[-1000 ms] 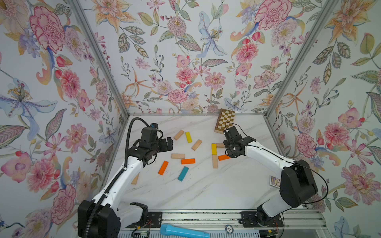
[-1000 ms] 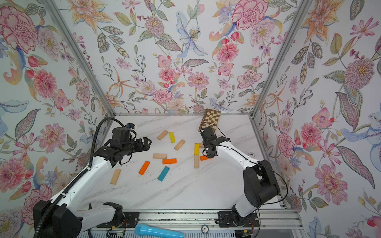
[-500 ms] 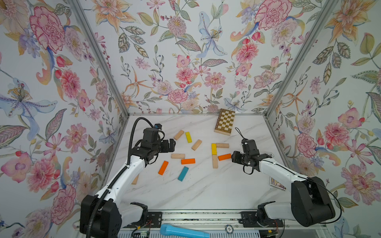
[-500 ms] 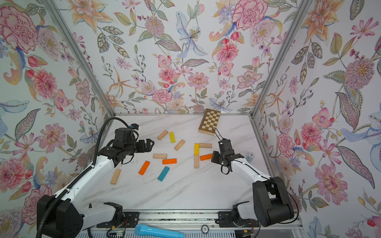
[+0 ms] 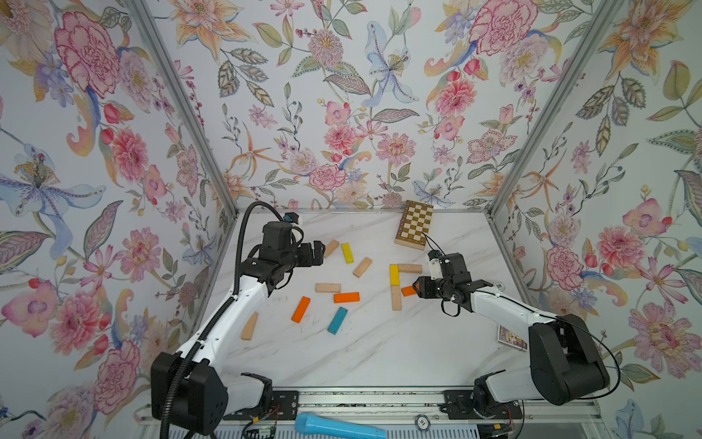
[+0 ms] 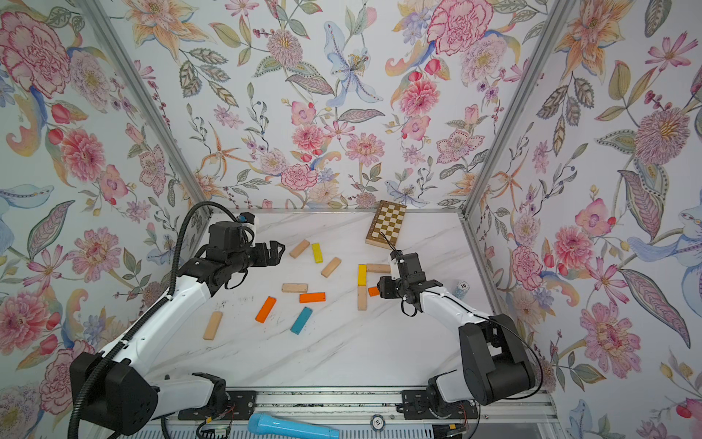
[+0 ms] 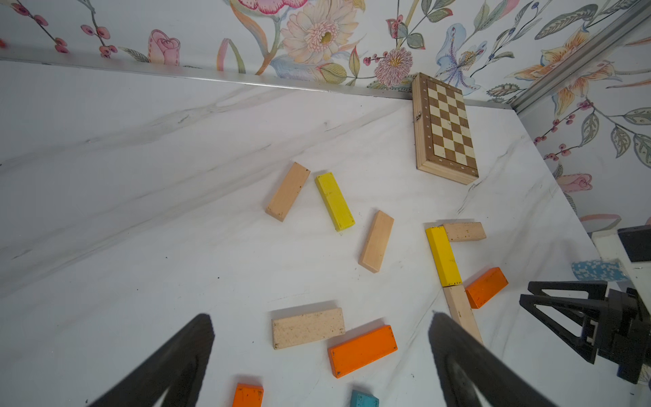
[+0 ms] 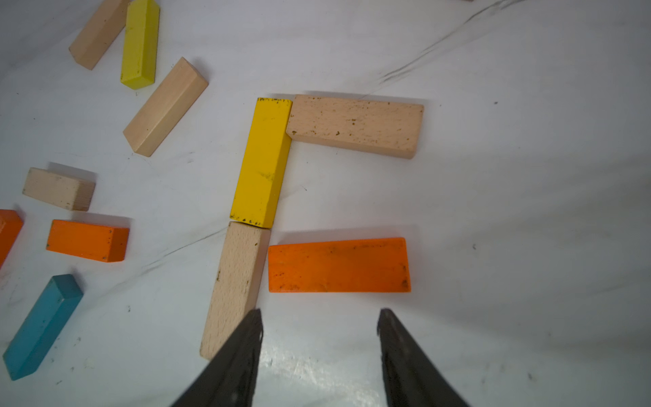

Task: Assemble the number 6 with building blocks
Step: Assemble the building block at the center of the board.

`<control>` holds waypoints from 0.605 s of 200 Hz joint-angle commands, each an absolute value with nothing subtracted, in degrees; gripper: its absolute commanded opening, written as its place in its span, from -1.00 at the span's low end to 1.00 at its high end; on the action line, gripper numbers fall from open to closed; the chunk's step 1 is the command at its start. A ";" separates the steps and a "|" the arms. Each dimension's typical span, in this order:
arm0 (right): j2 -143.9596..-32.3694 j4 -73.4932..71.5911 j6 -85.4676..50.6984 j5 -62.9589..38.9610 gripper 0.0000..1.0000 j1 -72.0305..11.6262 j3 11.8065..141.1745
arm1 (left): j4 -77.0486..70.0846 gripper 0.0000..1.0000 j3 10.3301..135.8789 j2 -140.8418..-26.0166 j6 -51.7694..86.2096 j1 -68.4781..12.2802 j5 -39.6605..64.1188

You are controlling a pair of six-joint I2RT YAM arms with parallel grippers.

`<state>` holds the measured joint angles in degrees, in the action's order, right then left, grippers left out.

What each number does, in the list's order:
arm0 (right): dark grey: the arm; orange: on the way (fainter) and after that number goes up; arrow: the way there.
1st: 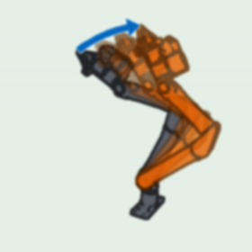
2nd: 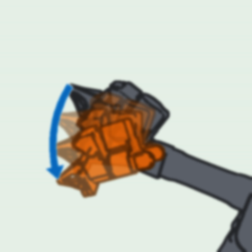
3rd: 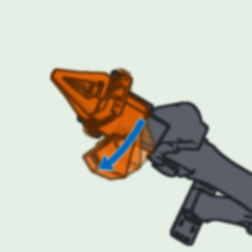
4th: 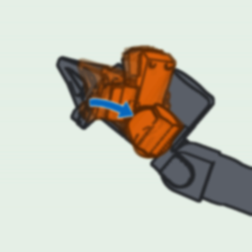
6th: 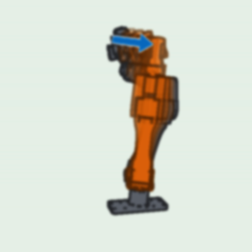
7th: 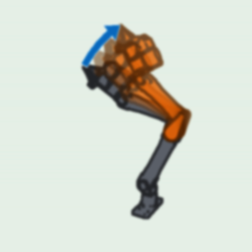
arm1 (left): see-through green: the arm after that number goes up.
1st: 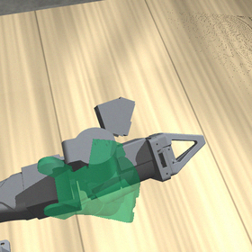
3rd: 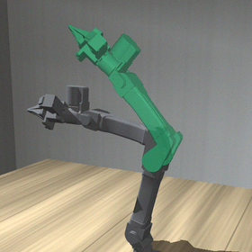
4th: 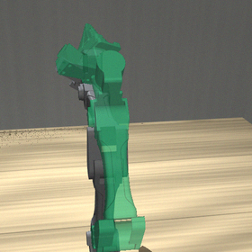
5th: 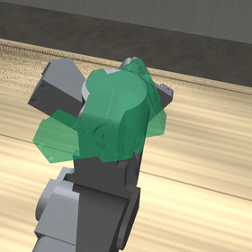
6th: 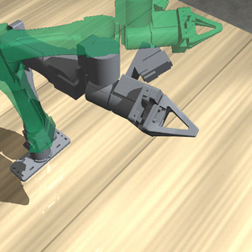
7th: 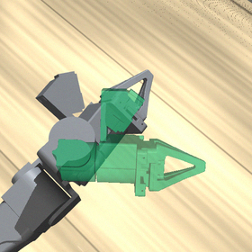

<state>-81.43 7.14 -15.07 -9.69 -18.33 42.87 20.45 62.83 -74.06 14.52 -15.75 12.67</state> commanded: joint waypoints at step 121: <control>-81.13 0.73 -38.20 -7.16 -1.00 -26.41 35.72 | 19.16 -1.00 60.29 -75.24 12.30 -15.74 10.12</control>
